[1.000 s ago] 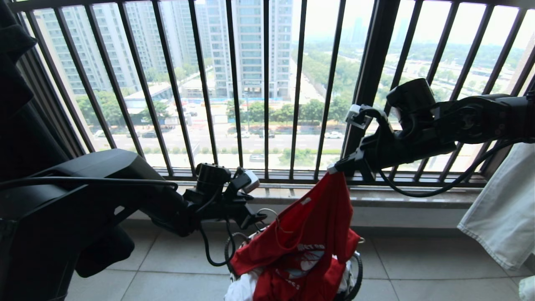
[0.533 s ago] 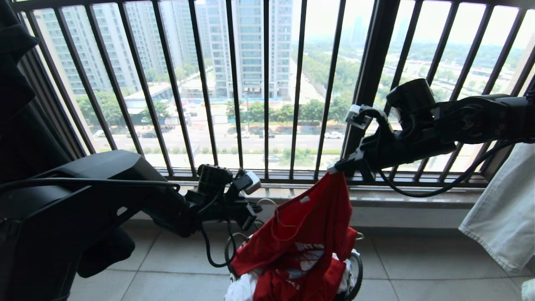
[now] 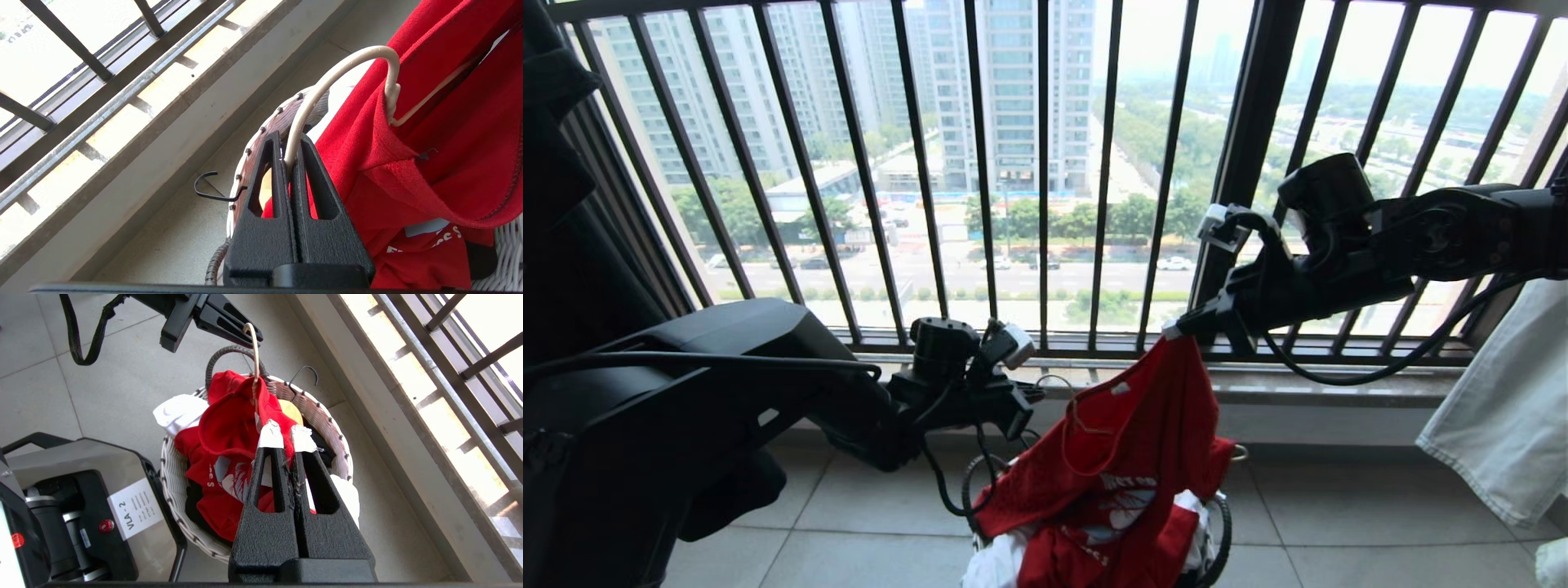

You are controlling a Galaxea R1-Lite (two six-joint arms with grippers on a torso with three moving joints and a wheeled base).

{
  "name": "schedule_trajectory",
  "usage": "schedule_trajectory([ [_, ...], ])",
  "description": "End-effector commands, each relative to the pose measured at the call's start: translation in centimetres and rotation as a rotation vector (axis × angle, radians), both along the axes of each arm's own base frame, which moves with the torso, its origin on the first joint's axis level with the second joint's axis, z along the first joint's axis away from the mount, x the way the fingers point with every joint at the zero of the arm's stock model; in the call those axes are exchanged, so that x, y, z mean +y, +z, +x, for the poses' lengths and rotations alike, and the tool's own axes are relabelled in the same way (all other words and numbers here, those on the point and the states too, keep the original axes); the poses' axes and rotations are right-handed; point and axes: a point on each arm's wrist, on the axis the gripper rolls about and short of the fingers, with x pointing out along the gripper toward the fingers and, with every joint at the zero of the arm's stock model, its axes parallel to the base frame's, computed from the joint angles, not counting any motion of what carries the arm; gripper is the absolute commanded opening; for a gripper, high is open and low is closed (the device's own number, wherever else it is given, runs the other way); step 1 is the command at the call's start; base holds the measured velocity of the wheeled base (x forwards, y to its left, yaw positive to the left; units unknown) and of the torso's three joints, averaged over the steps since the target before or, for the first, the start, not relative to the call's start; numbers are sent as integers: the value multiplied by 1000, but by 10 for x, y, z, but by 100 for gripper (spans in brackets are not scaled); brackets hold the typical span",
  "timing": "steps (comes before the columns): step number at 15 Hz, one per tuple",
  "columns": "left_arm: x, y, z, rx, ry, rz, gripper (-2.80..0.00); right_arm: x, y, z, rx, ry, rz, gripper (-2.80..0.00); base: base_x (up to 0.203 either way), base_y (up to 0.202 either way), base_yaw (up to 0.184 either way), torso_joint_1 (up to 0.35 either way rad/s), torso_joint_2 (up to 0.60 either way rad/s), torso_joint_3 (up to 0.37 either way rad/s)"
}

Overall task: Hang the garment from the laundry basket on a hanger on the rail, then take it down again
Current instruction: Hang the clothes on the clothes rack

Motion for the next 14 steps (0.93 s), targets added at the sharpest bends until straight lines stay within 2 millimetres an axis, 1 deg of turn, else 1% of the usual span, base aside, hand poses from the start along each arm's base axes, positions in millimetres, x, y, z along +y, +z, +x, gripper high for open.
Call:
schedule_trajectory([
  [1, 1, 12, -4, -9, 2, -26, -280, 0, 0, 0, -1, 5, 1, -280, 0, 0, 0, 0, 0, 0],
  [6, 7, 37, -14, -33, 15, -63, -280, 0, 0, 2, -11, 2, 5, -280, 0, 0, 0, 0, 0, 0],
  [7, 10, 38, -17, -38, 15, -50, -280, 0, 1, 2, -14, 1, 6, -280, 0, 0, 0, 0, 0, 0],
  [9, 17, 39, -16, -73, 17, -18, -280, -5, 2, 3, -20, -14, 10, -280, 0, 0, 0, 0, 0, 0],
  [11, 20, 44, -17, -85, 22, -15, -280, -6, 3, 4, -25, -24, 19, -280, 0, 0, 0, 0, 0, 0],
  [13, 23, 43, -16, -90, 24, -5, -280, -6, 3, 4, -24, -25, 20, -280, 0, 0, 0, 0, 0, 0],
  [14, 27, 41, -13, -104, 29, 16, -280, -6, 3, 4, -23, -26, 21, -280, 0, 0, 0, 0, 0, 0],
])
